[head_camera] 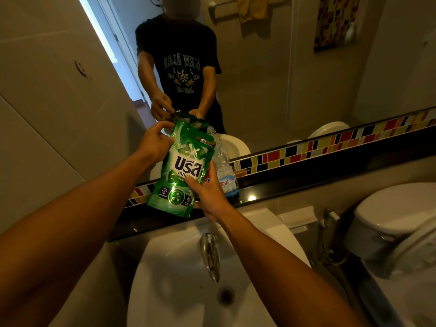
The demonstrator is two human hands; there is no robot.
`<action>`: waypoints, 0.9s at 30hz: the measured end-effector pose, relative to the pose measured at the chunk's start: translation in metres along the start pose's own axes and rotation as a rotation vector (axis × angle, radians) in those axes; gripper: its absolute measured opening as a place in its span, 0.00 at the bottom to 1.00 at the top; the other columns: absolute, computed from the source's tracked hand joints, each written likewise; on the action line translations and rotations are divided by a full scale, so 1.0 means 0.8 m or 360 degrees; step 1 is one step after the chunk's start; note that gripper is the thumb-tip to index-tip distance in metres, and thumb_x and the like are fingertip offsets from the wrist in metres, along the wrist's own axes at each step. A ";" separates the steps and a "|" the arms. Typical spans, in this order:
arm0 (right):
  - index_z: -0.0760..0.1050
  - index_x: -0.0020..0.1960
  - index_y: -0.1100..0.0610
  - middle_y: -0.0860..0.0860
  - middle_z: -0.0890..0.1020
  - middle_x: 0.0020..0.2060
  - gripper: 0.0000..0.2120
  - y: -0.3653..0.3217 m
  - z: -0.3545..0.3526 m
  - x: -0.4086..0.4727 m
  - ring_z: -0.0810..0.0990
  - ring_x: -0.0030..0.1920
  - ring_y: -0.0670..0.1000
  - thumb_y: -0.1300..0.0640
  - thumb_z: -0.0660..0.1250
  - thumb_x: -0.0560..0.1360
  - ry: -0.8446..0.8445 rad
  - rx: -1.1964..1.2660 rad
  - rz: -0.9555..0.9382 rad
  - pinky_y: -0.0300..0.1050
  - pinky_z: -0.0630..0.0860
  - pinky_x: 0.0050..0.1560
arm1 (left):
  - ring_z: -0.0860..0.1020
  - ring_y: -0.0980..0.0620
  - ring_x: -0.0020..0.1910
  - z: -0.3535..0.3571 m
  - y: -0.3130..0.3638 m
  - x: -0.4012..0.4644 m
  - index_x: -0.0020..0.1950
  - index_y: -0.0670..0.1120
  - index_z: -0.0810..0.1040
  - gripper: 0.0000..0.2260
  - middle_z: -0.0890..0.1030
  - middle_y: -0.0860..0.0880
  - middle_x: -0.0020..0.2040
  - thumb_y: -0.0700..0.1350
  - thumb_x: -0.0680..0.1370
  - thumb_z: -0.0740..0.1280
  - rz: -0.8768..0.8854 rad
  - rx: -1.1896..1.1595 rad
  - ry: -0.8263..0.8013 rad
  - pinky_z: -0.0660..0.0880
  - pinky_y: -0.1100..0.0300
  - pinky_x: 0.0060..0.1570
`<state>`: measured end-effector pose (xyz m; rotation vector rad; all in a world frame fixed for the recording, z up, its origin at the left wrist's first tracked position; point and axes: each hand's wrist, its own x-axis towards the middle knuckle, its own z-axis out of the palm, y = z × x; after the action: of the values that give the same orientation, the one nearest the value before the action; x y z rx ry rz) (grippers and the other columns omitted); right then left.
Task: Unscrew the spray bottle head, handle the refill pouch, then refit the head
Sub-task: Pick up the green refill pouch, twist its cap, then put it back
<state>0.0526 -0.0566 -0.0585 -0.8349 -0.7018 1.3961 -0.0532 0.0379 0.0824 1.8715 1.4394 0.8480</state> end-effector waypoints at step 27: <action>0.57 0.82 0.37 0.52 0.80 0.71 0.40 0.003 0.008 0.008 0.82 0.68 0.60 0.65 0.70 0.81 -0.0011 0.0096 -0.0054 0.73 0.81 0.58 | 0.77 0.54 0.32 -0.009 0.007 0.009 0.70 0.45 0.72 0.18 0.76 0.48 0.37 0.35 0.81 0.65 0.0002 0.0086 -0.0038 0.74 0.65 0.31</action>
<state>0.0462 -0.0499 -0.0575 -0.7682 -0.6729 1.3836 -0.0538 0.0445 0.0920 1.9161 1.4601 0.7922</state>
